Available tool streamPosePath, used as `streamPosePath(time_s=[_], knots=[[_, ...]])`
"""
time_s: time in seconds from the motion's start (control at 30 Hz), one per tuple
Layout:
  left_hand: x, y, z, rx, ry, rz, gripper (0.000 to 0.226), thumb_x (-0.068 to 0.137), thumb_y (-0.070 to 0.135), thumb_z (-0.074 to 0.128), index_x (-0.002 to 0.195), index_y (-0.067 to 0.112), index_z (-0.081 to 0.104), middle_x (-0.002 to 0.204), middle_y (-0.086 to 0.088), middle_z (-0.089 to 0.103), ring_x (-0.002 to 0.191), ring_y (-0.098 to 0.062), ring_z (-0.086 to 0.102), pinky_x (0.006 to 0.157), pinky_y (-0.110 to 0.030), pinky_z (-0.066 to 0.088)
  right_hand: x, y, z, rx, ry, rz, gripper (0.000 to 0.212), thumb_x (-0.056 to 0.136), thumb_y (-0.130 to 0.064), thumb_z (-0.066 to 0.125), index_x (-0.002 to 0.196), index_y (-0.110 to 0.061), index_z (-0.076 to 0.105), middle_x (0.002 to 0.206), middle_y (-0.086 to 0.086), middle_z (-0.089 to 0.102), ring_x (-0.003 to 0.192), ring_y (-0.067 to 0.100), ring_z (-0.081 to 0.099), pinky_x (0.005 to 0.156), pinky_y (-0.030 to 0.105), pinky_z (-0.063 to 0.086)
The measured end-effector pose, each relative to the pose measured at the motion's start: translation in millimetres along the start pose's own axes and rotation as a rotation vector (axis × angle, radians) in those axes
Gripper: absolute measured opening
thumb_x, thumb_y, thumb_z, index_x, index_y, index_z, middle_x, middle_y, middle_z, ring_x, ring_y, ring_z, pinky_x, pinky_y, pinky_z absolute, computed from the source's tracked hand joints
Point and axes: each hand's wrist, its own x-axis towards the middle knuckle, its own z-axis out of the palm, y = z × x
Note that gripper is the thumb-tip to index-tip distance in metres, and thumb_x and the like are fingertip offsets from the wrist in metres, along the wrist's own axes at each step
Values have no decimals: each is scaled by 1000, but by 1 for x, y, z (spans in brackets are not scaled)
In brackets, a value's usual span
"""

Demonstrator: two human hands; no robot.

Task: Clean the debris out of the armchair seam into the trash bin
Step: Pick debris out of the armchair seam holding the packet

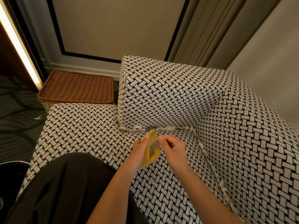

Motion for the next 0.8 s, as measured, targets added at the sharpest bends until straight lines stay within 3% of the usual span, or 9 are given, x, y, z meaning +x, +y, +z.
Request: streamPosePath(time_s=[0.13, 0.27, 0.4, 0.5, 0.57, 0.67, 0.8], knots=[[4, 6, 1, 8, 50, -80, 60, 90, 57, 35, 133, 16, 37, 124, -13, 48, 111, -30, 45, 94, -40, 34, 12, 20, -8, -20, 127, 114, 19, 96, -18, 48, 94, -18, 67, 52, -16, 51, 47, 0, 39, 47, 10, 34], [-2, -1, -2, -12, -4, -60, 65, 86, 65, 35, 135, 23, 34, 117, -7, 45, 101, -25, 41, 90, -41, 31, 31, 62, -25, -210, 202, 233, 17, 95, -19, 50, 106, -14, 62, 89, -3, 59, 80, 9, 55, 62, 8, 41], [-1, 2, -2, -34, -2, -45, 61, 88, 60, 35, 135, 21, 33, 117, -5, 44, 102, -25, 40, 91, -40, 31, 47, 100, -42, -476, 278, 265, 26, 92, -14, 54, 117, -6, 59, 102, 6, 51, 72, 7, 47, 64, 11, 38], [-4, 1, -3, -17, -15, -47, 63, 88, 60, 35, 138, 22, 29, 133, -8, 41, 115, -29, 40, 98, -44, 31, 59, 112, -48, -635, 316, 249, 31, 93, -18, 53, 122, -8, 56, 118, 10, 51, 86, 16, 53, 71, 23, 41], [-8, -2, -4, -15, -45, -36, 63, 88, 61, 34, 139, 25, 27, 132, -8, 40, 114, -28, 39, 97, -44, 31, 68, 112, -48, -708, 330, 286, 37, 93, -27, 53, 126, -11, 53, 123, 12, 51, 98, 24, 56, 72, 28, 44], [-9, -1, -6, -11, -46, -30, 63, 87, 63, 33, 137, 25, 28, 121, -4, 39, 109, -26, 38, 99, -47, 31, 85, 110, -48, -807, 311, 390, 41, 92, -40, 51, 125, -15, 53, 122, 10, 55, 105, 29, 58, 74, 32, 42], [-13, -2, -9, -1, -94, -17, 65, 88, 63, 32, 141, 26, 23, 134, -7, 38, 117, -28, 39, 101, -46, 31, 106, 110, -56, -881, 214, 500, 41, 90, -46, 50, 120, -19, 54, 109, 9, 65, 101, 30, 60, 77, 34, 43]])
